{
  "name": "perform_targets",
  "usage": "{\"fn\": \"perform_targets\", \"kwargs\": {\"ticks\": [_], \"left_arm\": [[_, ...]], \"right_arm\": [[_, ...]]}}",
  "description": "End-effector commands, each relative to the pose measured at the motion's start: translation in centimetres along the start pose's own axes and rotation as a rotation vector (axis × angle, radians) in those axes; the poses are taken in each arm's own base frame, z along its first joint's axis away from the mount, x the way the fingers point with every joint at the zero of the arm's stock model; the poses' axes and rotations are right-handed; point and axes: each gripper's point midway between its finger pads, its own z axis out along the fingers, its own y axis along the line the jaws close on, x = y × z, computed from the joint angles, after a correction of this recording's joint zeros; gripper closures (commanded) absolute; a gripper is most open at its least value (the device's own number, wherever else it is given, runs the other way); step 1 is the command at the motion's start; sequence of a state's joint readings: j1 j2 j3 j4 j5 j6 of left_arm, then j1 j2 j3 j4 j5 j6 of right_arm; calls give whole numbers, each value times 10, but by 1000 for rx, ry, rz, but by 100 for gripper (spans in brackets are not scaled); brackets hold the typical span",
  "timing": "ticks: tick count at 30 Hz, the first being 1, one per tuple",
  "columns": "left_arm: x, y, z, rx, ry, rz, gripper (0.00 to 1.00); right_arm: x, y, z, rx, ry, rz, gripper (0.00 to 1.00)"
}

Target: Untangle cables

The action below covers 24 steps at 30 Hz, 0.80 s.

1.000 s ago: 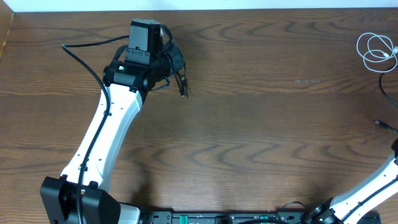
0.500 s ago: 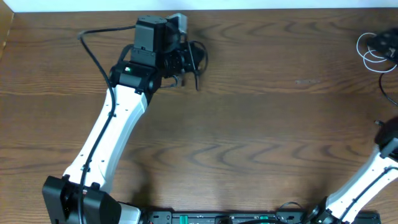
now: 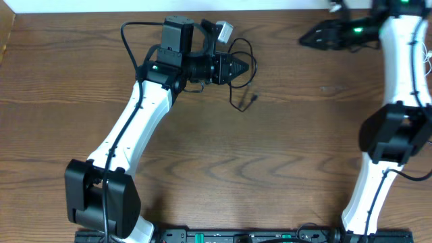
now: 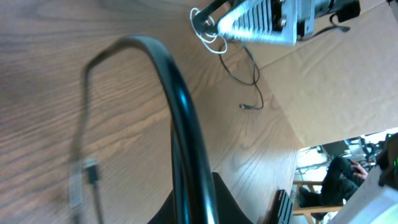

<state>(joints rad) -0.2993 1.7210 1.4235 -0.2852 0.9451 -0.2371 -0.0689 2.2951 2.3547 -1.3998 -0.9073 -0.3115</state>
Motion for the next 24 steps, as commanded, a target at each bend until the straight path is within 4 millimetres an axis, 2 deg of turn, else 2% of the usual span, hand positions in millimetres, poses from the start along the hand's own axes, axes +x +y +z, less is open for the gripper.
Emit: {"fn": "perform_targets", "kwargs": {"ticks": [1, 5, 9, 13, 17, 24], "left_arm": [[-11, -5, -3, 8, -30, -40, 92], [-16, 10, -3, -77, -64, -110, 92], [-16, 12, -4, -89, -67, -111, 92], [-16, 21, -5, -139, -77, -123, 92], [-15, 38, -8, -231, -101, -208, 92], [-16, 39, -8, -238, -104, -214, 92]], "right_arm": [[0, 42, 20, -14, 40, -109, 30], [9, 50, 52, 90, 126, -162, 30], [10, 67, 72, 97, 147, -213, 30], [9, 77, 82, 86, 146, -237, 29], [3, 76, 82, 88, 125, -257, 28], [1, 85, 84, 43, 113, -258, 26]]}}
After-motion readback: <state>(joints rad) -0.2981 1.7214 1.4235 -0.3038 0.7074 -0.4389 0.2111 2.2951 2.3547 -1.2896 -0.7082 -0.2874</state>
